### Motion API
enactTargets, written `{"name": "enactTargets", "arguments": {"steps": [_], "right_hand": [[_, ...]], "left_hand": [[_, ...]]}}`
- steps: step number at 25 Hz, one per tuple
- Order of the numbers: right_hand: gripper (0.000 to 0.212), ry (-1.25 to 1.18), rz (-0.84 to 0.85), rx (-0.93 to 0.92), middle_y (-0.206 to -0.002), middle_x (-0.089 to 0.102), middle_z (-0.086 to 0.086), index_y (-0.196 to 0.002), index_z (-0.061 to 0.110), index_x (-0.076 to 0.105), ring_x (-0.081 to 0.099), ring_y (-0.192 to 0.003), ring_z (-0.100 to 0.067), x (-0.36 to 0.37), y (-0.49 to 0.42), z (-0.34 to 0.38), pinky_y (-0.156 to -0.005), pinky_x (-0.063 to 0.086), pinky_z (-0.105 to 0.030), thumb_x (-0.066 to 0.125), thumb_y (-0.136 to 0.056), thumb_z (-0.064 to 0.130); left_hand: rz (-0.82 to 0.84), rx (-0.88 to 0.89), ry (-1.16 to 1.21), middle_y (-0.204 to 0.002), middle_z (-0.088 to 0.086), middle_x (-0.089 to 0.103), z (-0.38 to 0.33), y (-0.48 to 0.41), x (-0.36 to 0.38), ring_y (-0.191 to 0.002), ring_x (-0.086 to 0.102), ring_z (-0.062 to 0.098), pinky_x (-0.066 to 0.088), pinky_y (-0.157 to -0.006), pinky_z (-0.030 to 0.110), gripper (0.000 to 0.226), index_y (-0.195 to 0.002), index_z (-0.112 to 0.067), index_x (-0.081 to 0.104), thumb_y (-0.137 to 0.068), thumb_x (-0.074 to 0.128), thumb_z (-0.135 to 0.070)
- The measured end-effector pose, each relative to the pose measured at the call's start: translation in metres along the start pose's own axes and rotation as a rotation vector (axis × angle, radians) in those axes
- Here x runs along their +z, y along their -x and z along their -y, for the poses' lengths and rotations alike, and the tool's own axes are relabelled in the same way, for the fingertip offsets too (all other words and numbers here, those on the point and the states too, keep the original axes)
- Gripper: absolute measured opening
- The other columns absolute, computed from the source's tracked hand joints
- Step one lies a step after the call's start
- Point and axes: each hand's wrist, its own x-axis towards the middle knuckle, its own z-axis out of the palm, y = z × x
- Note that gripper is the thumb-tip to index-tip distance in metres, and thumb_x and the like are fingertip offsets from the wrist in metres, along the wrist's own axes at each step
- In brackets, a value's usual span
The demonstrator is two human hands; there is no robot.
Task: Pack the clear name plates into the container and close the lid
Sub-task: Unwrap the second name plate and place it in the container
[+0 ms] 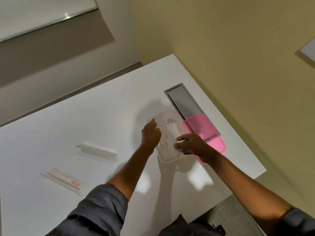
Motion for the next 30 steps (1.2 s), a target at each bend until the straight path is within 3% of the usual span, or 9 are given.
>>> {"name": "enactTargets", "arguments": {"steps": [2, 7, 11, 13, 15, 20, 23, 27, 30], "right_hand": [[0.036, 0.041, -0.058, 0.006, -0.092, 0.08, -0.015, -0.116, -0.001, 0.071, 0.067, -0.071, -0.022, 0.002, -0.008, -0.002, -0.07, 0.058, -0.034, 0.085, -0.085, 0.012], [0.03, 0.27, -0.176, 0.047, -0.098, 0.08, -0.019, -0.099, -0.004, 0.074, 0.073, -0.069, -0.021, 0.008, -0.027, -0.01, -0.074, 0.065, -0.041, 0.085, -0.084, 0.02], [0.047, 0.445, -0.278, 0.029, -0.116, 0.073, -0.03, -0.115, -0.012, 0.07, 0.075, -0.106, -0.043, 0.018, -0.031, -0.01, -0.096, 0.062, -0.055, 0.082, -0.084, 0.02], [0.043, 0.548, -0.307, -0.005, -0.103, 0.077, -0.024, -0.108, -0.01, 0.071, 0.075, -0.103, -0.042, 0.023, -0.033, -0.009, -0.09, 0.062, -0.052, 0.079, -0.083, 0.023], [0.028, 0.652, -0.301, -0.008, -0.078, 0.069, -0.011, -0.091, 0.0, 0.068, 0.074, -0.079, -0.031, 0.026, -0.037, -0.009, -0.072, 0.06, -0.04, 0.075, -0.084, 0.026], [0.029, 0.735, -0.316, 0.014, -0.065, 0.047, 0.004, -0.082, 0.012, 0.055, 0.047, -0.058, -0.012, 0.031, -0.046, -0.011, -0.055, 0.036, -0.024, 0.073, -0.09, 0.032], [0.031, 0.745, -0.315, 0.024, -0.065, 0.046, 0.005, -0.08, 0.012, 0.052, 0.043, -0.056, -0.008, 0.034, -0.051, -0.015, -0.053, 0.031, -0.022, 0.072, -0.094, 0.032], [0.041, 0.759, -0.293, 0.025, -0.065, 0.045, 0.003, -0.068, 0.019, 0.04, 0.041, -0.056, -0.008, 0.038, -0.053, -0.017, -0.052, 0.028, -0.023, 0.067, -0.097, 0.027], [0.028, 0.761, -0.275, 0.046, -0.068, 0.049, 0.002, -0.078, 0.01, 0.051, 0.053, -0.064, -0.016, 0.038, -0.056, -0.02, -0.052, 0.033, -0.022, 0.067, -0.098, 0.023]], "left_hand": [[0.06, -0.024, -0.011, -0.107, 0.011, 0.076, 0.013, -0.005, 0.011, -0.101, 0.077, 0.03, 0.066, -0.088, 0.059, 0.021, -0.084, -0.03, 0.054, -0.089, 0.05, -0.01], [0.138, -0.134, 0.034, -0.104, 0.013, 0.079, 0.021, 0.011, 0.032, -0.1, 0.079, 0.028, 0.069, -0.087, 0.048, 0.018, -0.087, -0.006, 0.065, -0.095, 0.051, 0.002], [0.173, -0.217, 0.059, -0.084, 0.008, 0.061, 0.037, 0.018, 0.044, -0.087, 0.065, 0.026, 0.059, -0.078, 0.041, 0.024, -0.075, -0.018, 0.051, -0.087, 0.05, 0.003], [0.17, -0.263, 0.055, -0.075, -0.002, 0.055, 0.035, 0.025, 0.049, -0.081, 0.059, 0.02, 0.056, -0.079, 0.041, 0.036, -0.071, -0.023, 0.049, -0.091, 0.05, 0.008], [0.186, -0.307, 0.065, -0.077, -0.01, 0.058, 0.038, 0.028, 0.055, -0.077, 0.059, 0.012, 0.055, -0.083, 0.039, 0.046, -0.072, -0.028, 0.053, -0.095, 0.051, 0.012], [0.25, -0.336, 0.16, -0.089, -0.01, 0.052, 0.043, 0.025, 0.06, -0.091, 0.054, 0.015, 0.047, -0.087, 0.039, 0.049, -0.094, -0.034, 0.061, -0.098, 0.052, 0.013], [0.265, -0.334, 0.212, -0.095, -0.011, 0.054, 0.046, 0.023, 0.061, -0.089, 0.056, 0.007, 0.051, -0.088, 0.034, 0.06, -0.137, -0.028, 0.059, -0.099, 0.046, 0.017], [0.283, -0.347, 0.206, -0.094, 0.009, 0.055, 0.055, 0.018, 0.064, -0.094, 0.051, 0.026, 0.048, -0.081, 0.04, 0.034, -0.093, -0.015, 0.063, -0.088, 0.043, 0.012], [0.292, -0.376, 0.226, -0.094, 0.007, 0.052, 0.062, 0.014, 0.072, -0.093, 0.049, 0.027, 0.047, -0.081, 0.043, 0.027, -0.085, -0.014, 0.058, -0.073, 0.044, 0.005]]}}
